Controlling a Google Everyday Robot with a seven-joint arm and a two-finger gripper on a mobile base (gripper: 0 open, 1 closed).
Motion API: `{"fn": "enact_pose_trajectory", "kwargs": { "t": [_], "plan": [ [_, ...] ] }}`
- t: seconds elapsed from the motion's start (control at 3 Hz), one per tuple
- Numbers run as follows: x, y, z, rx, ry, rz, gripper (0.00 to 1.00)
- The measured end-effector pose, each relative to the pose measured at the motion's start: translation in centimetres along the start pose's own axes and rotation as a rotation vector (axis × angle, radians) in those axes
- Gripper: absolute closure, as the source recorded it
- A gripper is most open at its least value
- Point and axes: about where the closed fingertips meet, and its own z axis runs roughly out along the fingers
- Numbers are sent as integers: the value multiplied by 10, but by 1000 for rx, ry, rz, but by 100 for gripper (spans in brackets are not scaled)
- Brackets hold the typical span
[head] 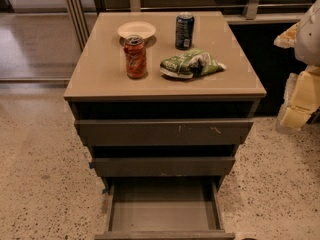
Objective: Place green jalapeno chip bag into bottom drawer
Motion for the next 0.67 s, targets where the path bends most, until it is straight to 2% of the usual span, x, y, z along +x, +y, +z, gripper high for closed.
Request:
{"fn": "enact_pose_trajectory", "kwargs": {
  "t": [0.33,0.67],
  "plan": [
    [0,0,0,0,0,0,0],
    [-2,-13,10,49,-51,28,19]
  ]
}}
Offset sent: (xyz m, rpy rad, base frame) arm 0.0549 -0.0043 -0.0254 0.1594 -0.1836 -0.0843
